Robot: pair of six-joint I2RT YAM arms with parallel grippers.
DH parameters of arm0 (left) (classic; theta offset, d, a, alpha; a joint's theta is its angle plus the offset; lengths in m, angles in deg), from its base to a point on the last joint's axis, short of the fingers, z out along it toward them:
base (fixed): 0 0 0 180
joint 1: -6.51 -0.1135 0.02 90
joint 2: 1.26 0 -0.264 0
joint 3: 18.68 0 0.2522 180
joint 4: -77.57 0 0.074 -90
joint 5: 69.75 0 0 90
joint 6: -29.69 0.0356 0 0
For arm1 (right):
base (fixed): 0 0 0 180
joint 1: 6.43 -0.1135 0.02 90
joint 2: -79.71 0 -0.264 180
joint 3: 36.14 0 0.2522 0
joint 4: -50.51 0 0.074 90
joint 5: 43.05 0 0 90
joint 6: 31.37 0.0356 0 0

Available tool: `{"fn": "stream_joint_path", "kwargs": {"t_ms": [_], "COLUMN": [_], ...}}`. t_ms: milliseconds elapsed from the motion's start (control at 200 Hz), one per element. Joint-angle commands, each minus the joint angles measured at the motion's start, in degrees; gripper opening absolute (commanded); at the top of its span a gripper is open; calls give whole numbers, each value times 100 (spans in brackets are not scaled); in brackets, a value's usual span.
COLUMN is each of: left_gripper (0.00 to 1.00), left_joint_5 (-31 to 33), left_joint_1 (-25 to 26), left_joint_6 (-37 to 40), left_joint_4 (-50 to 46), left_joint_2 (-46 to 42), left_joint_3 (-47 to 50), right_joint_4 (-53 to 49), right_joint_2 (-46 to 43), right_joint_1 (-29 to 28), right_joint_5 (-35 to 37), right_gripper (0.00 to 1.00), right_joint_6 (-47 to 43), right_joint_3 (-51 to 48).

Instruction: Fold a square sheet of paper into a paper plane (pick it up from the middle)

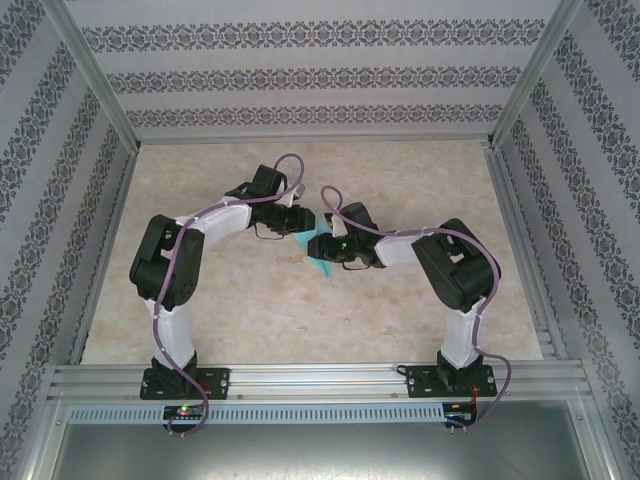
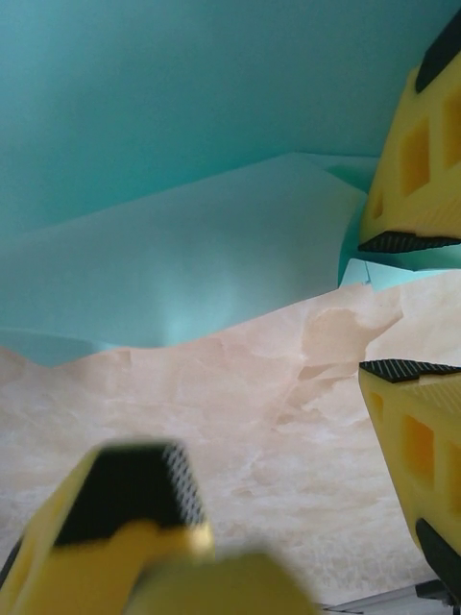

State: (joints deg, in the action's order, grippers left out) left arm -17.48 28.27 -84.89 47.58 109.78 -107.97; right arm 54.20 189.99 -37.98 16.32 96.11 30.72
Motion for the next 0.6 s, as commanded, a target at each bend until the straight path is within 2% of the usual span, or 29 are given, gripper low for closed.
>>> {"fn": "stream_joint_path", "kwargs": {"t_ms": [0, 595], "left_gripper": [38, 38], "left_joint_5": [-324, -604], "left_joint_1": [-5, 103], "left_joint_6": [166, 496], "left_joint_4": [-176, -348], "left_joint_2": [189, 922], "left_joint_3": [-211, -469], "right_joint_4": [-510, -670], "right_joint_2": [2, -103], "right_joint_1": [-68, -149], "right_joint_5": [314, 494], "right_gripper": [38, 41], "right_joint_6": [-201, -262], "right_joint_3": [-130, -92]}}
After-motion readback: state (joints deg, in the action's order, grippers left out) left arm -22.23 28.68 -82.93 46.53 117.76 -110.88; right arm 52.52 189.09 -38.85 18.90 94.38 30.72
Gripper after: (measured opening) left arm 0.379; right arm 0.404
